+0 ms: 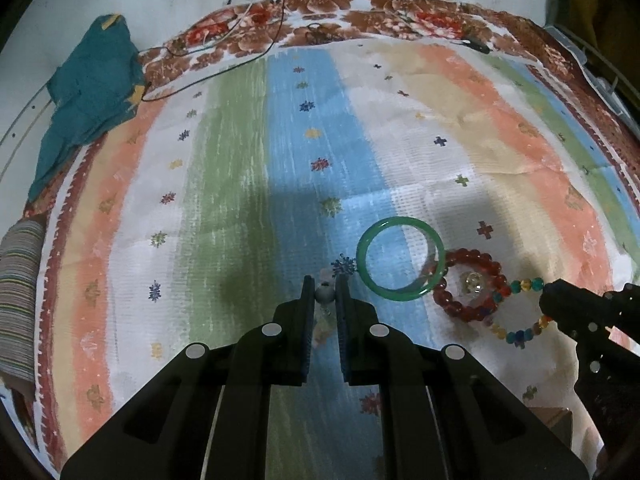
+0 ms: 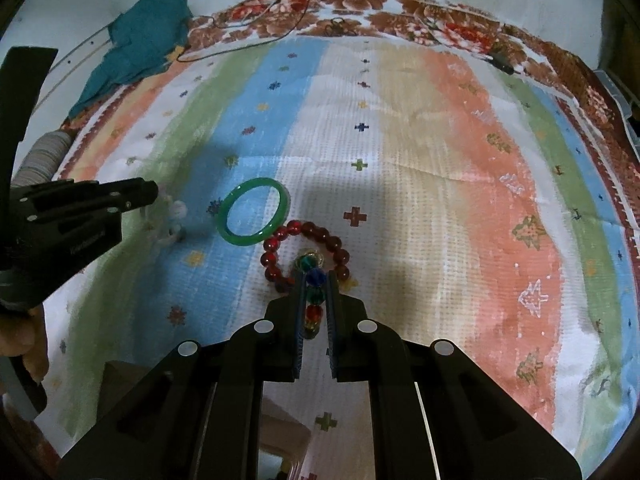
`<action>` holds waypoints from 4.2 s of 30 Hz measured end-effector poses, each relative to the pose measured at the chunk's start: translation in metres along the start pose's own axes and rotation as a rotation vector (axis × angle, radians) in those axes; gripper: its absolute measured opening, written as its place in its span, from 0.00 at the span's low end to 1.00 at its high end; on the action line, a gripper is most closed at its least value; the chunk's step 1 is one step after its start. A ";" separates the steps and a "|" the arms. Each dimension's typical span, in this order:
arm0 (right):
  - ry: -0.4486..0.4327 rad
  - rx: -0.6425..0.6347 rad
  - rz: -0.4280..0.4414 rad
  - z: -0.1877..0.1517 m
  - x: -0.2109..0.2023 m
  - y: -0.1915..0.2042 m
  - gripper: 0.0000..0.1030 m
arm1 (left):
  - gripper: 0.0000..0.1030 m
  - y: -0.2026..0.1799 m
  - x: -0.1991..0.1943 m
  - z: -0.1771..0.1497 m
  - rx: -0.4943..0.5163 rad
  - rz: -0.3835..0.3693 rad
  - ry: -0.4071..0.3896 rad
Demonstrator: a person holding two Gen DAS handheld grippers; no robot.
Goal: Organize jewelry
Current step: 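Lift both held bracelets and carry them toward the tin box, then open both tools over the tin box to release the bracelets, then move both open tools toward the green bangle and red bead bracelet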
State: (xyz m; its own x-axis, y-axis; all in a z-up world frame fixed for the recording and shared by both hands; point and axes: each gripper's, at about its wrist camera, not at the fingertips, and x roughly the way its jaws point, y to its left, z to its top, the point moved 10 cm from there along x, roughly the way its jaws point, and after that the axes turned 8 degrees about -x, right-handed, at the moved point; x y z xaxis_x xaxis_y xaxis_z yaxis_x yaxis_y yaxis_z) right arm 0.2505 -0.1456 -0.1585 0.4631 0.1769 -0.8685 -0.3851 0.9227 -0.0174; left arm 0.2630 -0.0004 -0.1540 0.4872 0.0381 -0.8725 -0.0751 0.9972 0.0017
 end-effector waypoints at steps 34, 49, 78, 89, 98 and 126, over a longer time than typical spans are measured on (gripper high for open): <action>-0.253 -0.011 -0.040 -0.005 -0.088 0.001 0.10 | 0.10 -0.029 -0.120 -0.014 0.001 -0.130 -0.243; -0.315 -0.025 0.012 -0.019 -0.125 0.019 0.10 | 0.10 -0.034 -0.154 -0.041 -0.006 -0.242 -0.236; -0.250 -0.066 0.080 -0.064 -0.131 0.049 0.27 | 0.18 -0.045 -0.181 -0.093 0.010 -0.243 -0.214; -0.212 0.030 0.036 -0.062 -0.117 0.013 0.47 | 0.47 -0.025 -0.170 -0.081 -0.024 -0.161 -0.229; -0.201 0.102 0.011 -0.052 -0.106 -0.015 0.60 | 0.60 -0.005 -0.148 -0.068 -0.132 -0.167 -0.182; -0.139 0.027 -0.101 -0.026 -0.062 -0.036 0.74 | 0.83 -0.003 -0.085 -0.031 -0.068 -0.066 -0.153</action>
State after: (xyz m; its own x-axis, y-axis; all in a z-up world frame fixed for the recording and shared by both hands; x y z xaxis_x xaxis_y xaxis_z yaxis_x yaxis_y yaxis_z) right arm 0.2149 -0.1990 -0.1169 0.6049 0.1267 -0.7861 -0.3106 0.9466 -0.0865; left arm 0.1947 -0.0088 -0.0949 0.6195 -0.0125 -0.7849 -0.0948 0.9914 -0.0905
